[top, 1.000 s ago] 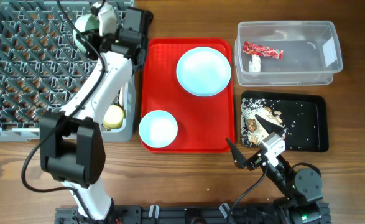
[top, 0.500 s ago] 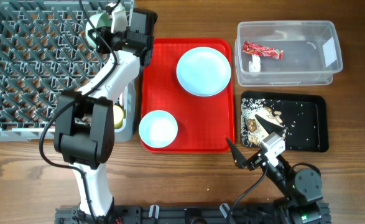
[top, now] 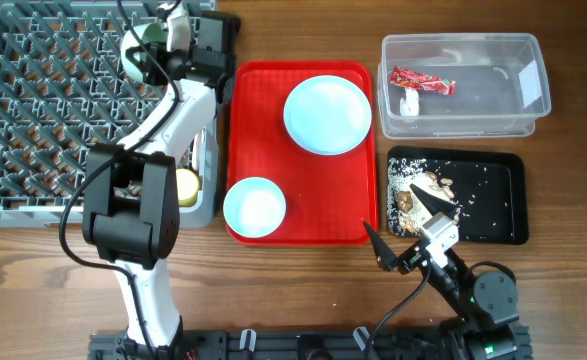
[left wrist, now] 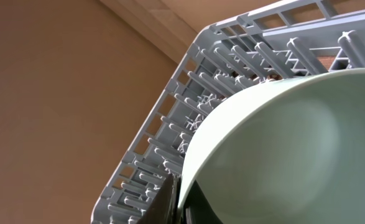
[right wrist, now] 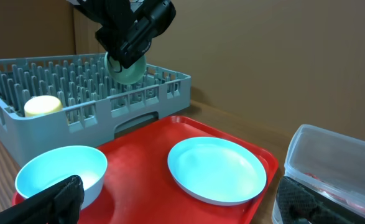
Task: Sort waste into correct bins and load items into the dishwasher rack
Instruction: 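Lower the green bowl into the rack's back row and release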
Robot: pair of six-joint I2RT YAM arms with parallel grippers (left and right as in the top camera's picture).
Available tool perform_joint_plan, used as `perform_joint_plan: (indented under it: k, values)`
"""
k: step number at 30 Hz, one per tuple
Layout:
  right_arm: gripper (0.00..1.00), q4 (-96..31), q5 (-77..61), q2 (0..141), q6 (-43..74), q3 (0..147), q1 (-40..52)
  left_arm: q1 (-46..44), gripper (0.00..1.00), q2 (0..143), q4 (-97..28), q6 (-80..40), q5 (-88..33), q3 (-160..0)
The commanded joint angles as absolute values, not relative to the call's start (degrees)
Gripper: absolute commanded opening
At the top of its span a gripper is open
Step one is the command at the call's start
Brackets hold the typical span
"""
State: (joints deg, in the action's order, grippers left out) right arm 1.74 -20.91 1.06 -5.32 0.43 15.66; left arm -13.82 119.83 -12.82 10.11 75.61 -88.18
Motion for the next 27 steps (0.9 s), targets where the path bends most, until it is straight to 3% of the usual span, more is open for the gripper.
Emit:
perform_joint_plan:
  k: [1,8,20,23,27]
  values:
    - [1.0,1.85,-20.56,1.08,-4.51,0.3,15.53,-14.17,0.06,120.79,-15.11,10.17,75.05,-88.07]
    - [1.0,1.85,-20.56,1.08,-4.51,0.3,15.53,-18.57,0.28,120.77,-15.9,10.11,71.55,-88.09]
    - [1.0,1.85,-20.53,1.08,-4.49,0.3,15.53,-20.99,0.41,116.49,-15.7,6.46,73.14,-88.09]
    - [1.0,1.85,-20.56,1.08,-4.49,0.3,15.53,-19.22,0.48,112.4,-18.55,2.09,64.03,-88.09]
    - [1.0,1.85,-20.56,1.08,-4.49,0.3,15.53,-13.26,0.61,106.48,-28.45,-6.92,37.36,-88.09]
